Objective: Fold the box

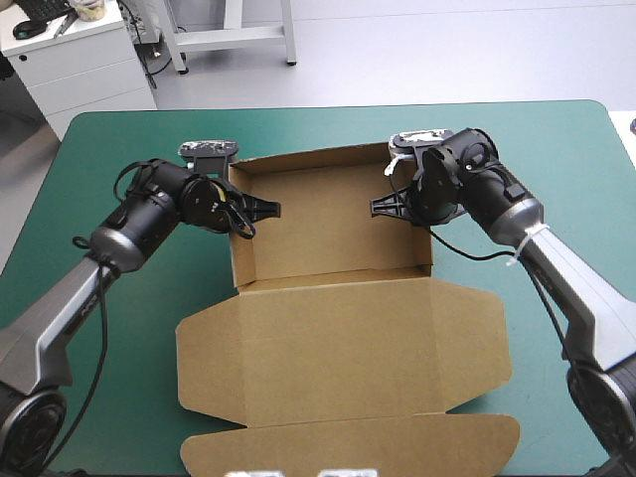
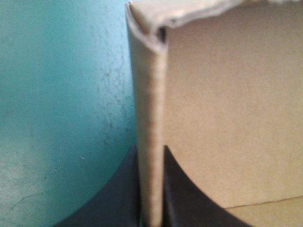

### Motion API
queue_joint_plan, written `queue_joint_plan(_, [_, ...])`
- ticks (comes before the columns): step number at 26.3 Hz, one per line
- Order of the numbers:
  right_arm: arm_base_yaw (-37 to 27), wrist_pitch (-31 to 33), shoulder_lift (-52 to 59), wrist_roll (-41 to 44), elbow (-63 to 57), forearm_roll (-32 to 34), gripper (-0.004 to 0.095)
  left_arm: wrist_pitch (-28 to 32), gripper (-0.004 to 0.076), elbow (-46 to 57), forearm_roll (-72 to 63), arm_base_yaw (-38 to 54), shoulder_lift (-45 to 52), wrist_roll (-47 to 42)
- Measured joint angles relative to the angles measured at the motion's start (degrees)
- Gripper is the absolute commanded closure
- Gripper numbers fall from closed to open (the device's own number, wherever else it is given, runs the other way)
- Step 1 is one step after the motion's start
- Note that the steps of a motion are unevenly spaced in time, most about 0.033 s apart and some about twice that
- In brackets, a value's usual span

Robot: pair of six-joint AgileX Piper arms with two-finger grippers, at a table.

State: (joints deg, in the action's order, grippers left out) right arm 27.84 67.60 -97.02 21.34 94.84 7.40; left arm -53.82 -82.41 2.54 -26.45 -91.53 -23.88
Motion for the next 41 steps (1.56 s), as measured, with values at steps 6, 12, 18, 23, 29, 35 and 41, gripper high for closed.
queue_joint_plan(6, [-8.1,-0.2,-5.6,-7.7,0.0,-10.1,0.0908,-5.2,0.0734,-8.4,-1.3,-0.1,-9.8,0.1])
queue_joint_plan(12, [-8.7,-0.4,-8.3,-9.3,0.0,-9.8,0.0907,-7.9,0.0734,-12.5,-2.5,-0.2,-15.5,0.4])
queue_joint_plan(18, [-8.8,-0.5,-8.6,-10.3,0.0,-9.8,0.0681,-7.9,0.0691,-12.9,-2.5,-0.2,-15.7,1.5])
queue_joint_plan(23, [-8.8,-1.8,-8.9,-10.6,0.0,-10.2,0.0286,-7.7,0.0468,-12.9,-3.6,-0.2,-15.8,5.1])
queue_joint_plan(29, [-9.0,-2.4,-8.9,-10.7,0.0,-9.7,0.0135,-8.1,0.0257,-12.9,-4.5,-0.3,-16.6,6.9])
queue_joint_plan(35, [-9.2,-2.9,-9.1,-10.7,2.9,-9.6,0.0136,-9.0,0.0258,-15.7,-3.9,-0.3,-16.7,6.9])
queue_joint_plan(41, [-11.3,1.0,-9.1,-10.8,11.5,-9.7,0.0136,-14.9,0.0308,-25.7,-0.6,-0.3,-16.7,6.9])
